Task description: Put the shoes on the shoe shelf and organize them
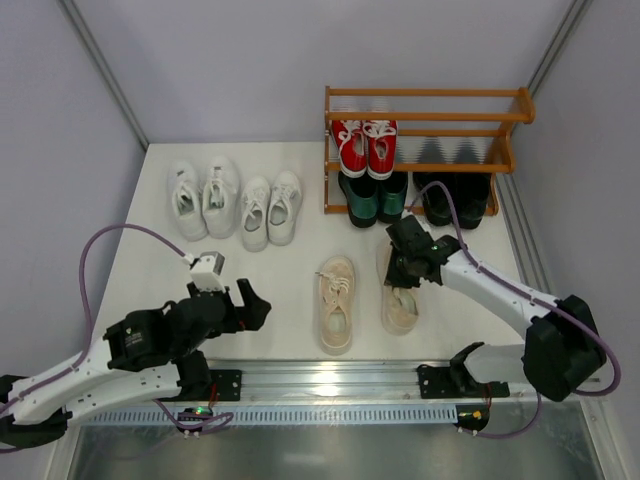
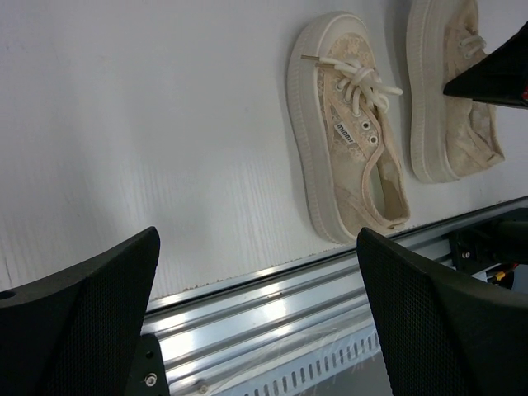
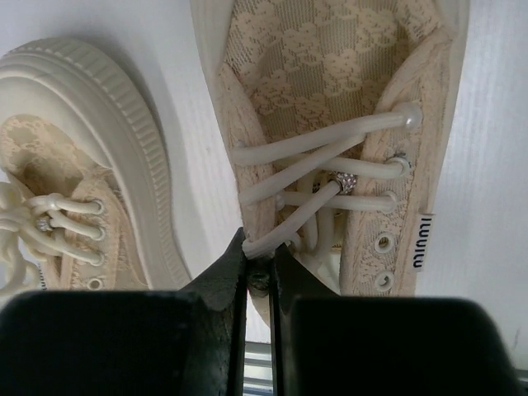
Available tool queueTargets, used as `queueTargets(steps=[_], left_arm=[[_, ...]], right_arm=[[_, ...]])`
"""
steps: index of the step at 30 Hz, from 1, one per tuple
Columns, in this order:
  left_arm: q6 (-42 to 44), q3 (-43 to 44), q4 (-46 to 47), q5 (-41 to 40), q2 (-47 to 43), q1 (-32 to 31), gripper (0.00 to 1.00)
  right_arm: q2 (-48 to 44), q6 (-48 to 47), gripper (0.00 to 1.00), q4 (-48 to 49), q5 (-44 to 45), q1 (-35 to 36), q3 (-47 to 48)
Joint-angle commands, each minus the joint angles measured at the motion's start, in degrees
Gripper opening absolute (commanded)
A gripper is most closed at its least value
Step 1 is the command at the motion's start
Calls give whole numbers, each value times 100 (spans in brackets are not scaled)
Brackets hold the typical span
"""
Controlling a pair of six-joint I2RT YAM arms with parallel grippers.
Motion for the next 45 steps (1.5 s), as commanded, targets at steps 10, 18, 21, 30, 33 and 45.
queueTargets(steps=[10,18,21,30,33,45], left_arm=[[-27,-1047,2085,228,429,-10,96],[-132,-1505,3221,1019,965,-10,64],[-185,-1637,3432,1195,1009,-18,54],[-255,-1655,3608,1257,1115,-124,36],[-255,-1655,3722,1257,1246,-176,32],[-238,-1444,4197,1240,1888,-572,11]], right_arm=[[1582,967,4,861,783,1196,1504],[1768,1231,4,607,924,1539,1549],[1759,1266,4,554,880,1741,1426],[1320,1433,4,150,1126,2093,934],[1162,1434,14,9,1275,2093,793],[37,195,100,-158,1583,2181,1426]])
